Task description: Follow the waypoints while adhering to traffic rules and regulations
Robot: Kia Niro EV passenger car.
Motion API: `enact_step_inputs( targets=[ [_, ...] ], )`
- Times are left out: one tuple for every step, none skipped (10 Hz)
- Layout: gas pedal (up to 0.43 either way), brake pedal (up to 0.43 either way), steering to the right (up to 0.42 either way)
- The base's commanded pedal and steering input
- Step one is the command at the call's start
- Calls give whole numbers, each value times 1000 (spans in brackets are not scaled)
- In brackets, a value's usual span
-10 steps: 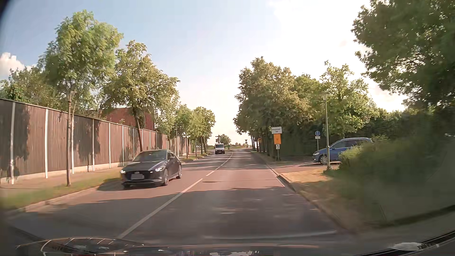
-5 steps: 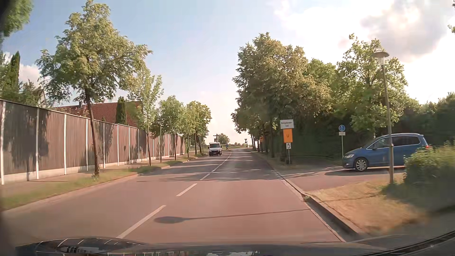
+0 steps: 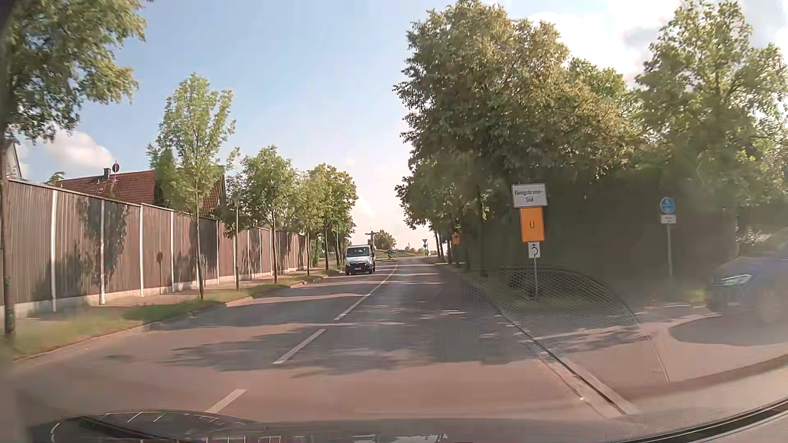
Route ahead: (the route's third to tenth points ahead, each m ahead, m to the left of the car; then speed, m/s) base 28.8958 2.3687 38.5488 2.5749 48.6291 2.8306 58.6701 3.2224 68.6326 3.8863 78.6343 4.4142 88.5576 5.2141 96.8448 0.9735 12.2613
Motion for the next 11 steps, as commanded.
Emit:
enact_step_inputs(
  targets=[
    [0, 134, -1],
    [0, 128, -2],
    [0, 128, -2],
    [0, 134, -2],
    [0, 152, -2],
    [0, 159, -3],
    [0, 171, -4],
    [0, 177, -3],
    [0, 177, -2],
    [0, 177, -1],
    [0, 177, -1]
  ],
)
